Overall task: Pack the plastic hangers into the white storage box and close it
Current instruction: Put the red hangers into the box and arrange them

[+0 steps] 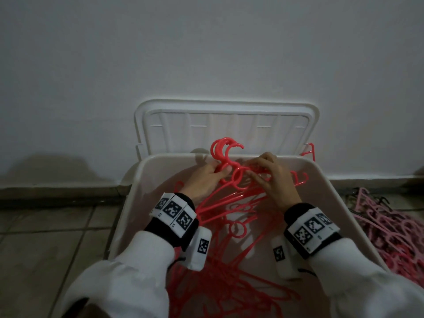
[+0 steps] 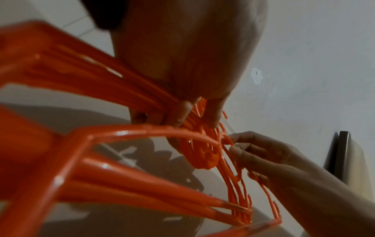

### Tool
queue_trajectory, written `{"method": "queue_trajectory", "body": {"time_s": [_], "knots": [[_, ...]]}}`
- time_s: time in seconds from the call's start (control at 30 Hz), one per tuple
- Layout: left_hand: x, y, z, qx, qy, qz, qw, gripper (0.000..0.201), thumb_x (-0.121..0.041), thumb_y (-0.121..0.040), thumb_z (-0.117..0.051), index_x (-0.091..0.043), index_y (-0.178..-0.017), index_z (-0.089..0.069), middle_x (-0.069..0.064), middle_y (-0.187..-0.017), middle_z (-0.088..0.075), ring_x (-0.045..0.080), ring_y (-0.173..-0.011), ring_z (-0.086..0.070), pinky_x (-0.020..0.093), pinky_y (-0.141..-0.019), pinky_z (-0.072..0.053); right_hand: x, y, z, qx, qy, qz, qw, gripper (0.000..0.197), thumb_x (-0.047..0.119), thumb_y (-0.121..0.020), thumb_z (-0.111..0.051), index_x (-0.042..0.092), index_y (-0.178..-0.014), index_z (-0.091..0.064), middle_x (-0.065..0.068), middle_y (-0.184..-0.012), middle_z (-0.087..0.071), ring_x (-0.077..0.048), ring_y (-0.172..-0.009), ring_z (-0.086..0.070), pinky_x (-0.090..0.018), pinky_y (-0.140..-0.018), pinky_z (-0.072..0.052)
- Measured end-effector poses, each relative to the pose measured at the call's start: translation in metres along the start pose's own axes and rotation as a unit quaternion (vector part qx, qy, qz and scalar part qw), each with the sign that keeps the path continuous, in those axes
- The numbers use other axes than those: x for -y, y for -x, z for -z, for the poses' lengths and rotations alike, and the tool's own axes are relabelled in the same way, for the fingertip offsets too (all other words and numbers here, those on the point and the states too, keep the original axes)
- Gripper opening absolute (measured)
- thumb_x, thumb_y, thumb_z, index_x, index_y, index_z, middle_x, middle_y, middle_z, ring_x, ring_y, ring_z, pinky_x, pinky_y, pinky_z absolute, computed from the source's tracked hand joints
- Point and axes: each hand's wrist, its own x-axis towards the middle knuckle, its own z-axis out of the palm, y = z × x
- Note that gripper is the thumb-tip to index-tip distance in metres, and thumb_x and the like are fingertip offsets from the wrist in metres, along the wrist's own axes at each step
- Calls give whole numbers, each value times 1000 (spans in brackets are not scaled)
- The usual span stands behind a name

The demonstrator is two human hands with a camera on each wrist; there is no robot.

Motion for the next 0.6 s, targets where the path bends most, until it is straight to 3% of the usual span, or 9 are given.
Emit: {"method": "queue_trajectory", "body": {"time_s": [0.1,0.23,0.33,0.43,0.5,0.6], "knots": [[-2,0,1,6,-3,-10,1000,23,-46,-92,-49,-29,-99,-63,-6,-100,-69,15,-101,-63,40,-100,-43,5,-3,-8,-26,0,-9,1000,18,23,-80,-69,14,-95,-71,1,-87,-49,-14,-87,-47,-16,-76,-34],[-4,3,5,11,-24,-13,1000,24,-47,-85,-60,-28,-100,-59,-9,-98,-67,11,-98,-63,29,-93,-46,7,-4,-11,-20,-42,-26,999,15,17,-78,-72,16,-93,-69,7,-84,-50,-11,-84,-51,-12,-77,-39],[-1,2,4,1,-142,-39,989,37,-40,-78,-71,-25,-111,-62,-8,-103,-66,8,-97,-57,21,-87,-40,9,-3,-16,4,-66,-28,997,20,16,-77,-73,15,-96,-68,13,-86,-50,1,-80,-51,-4,-77,-37],[1,0,3,-23,-210,-42,977,28,-39,-84,-64,-22,-105,-67,2,-102,-69,18,-98,-60,33,-91,-45,14,-3,-23,36,-63,-23,997,21,18,-81,-70,10,-100,-66,5,-93,-61,3,-82,-52,0,-77,-36],[2,0,5,-46,-244,-40,968,31,-44,-87,-59,-22,-107,-66,4,-104,-68,23,-102,-60,38,-90,-46,15,-4,-26,76,-66,-56,993,25,26,-86,-64,12,-107,-62,0,-101,-67,-3,-92,-58,-8,-85,-42],[4,-1,7,-65,-305,-47,949,35,-48,-89,-52,-26,-114,-63,3,-116,-64,24,-117,-50,37,-97,-39,11,-5,-30,153,-1,-78,985,35,43,-92,-49,18,-116,-53,0,-104,-69,-19,-100,-64,-40,-96,-43]]}}
